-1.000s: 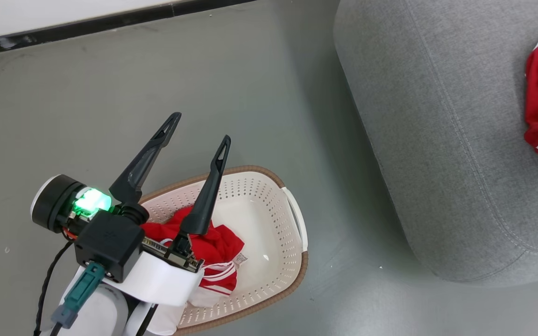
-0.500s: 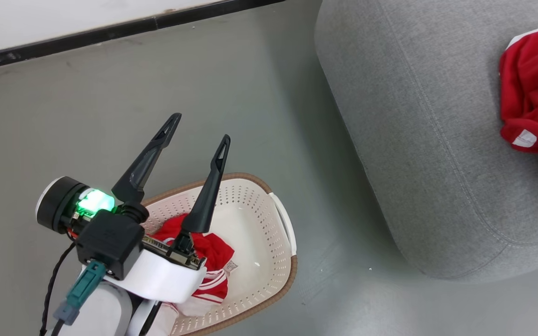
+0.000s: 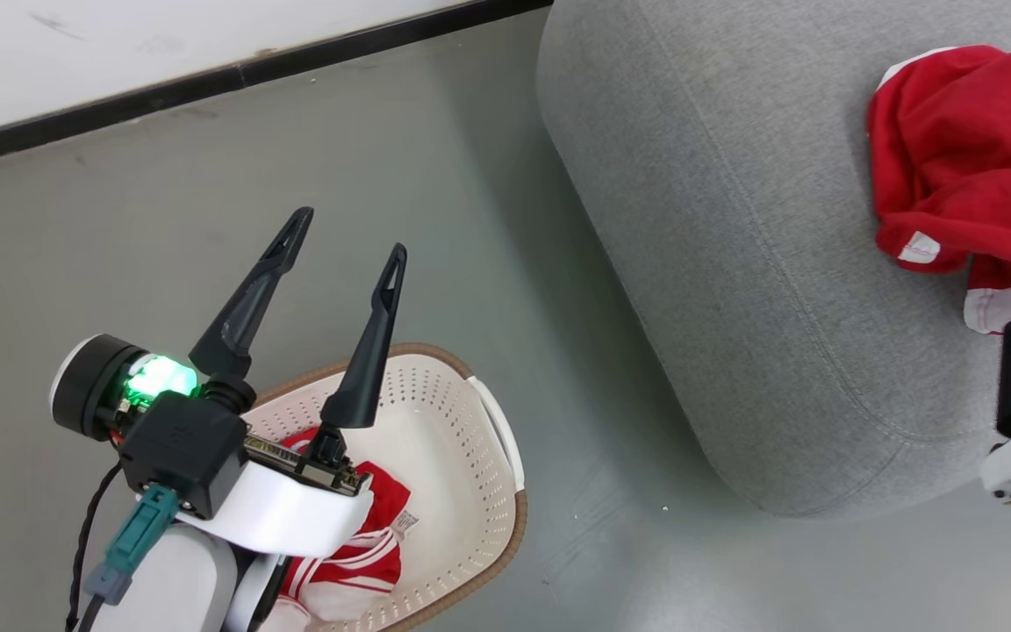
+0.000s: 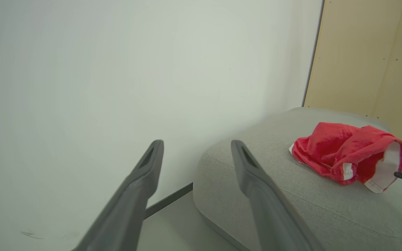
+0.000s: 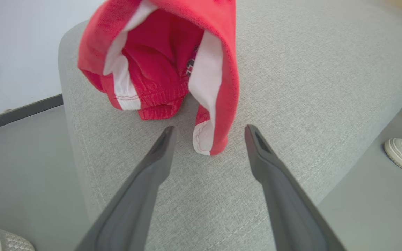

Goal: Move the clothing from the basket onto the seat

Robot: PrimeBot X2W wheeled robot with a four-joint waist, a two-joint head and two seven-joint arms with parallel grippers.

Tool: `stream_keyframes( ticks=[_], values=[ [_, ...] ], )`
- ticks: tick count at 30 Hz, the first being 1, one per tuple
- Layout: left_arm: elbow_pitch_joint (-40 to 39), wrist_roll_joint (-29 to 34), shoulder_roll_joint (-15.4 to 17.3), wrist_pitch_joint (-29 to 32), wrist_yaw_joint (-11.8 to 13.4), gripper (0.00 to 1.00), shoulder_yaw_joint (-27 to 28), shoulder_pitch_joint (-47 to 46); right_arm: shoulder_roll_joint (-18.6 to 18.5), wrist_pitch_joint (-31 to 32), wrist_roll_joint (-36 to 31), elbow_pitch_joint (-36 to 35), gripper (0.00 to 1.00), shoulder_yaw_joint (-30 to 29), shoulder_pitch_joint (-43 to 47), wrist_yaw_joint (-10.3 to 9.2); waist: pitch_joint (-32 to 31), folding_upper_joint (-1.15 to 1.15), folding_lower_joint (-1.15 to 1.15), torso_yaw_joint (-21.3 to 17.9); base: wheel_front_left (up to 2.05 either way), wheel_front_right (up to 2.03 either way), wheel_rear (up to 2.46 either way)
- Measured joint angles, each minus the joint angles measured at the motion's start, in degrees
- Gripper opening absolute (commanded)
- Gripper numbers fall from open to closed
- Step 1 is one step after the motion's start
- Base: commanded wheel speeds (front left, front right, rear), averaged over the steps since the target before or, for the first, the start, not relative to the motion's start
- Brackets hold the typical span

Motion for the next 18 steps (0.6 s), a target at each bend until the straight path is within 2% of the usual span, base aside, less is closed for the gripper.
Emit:
stream_keyframes(
  ticks=[3,10,18],
  values=[
    [0.2,0.0,0.0,-0.4,0.0,1.0,0.3,0.0,0.5,0.6,0.4,-1.3,1.0,1.2,0.6,0.0,-0.3,0.0,0.0,-0.5,0.0,0.0,0.0],
    [1.3,-1.0,-0.1,-1.5,1.2,1.0,1.9,0.5,0.2,1.5,1.9,-10.3,1.0,6.2,1.4,0.0,-1.9,0.0,0.0,-1.8,0.0,0.0,0.0],
    [2.3,-1.7,-0.5,-2.9,2.9,1.0,4.0,2.8,-2.6,2.9,1.9,-20.1,1.0,10.9,2.5,0.0,-4.5,0.0,0.0,-1.9,0.0,0.0,0.0]
  ],
)
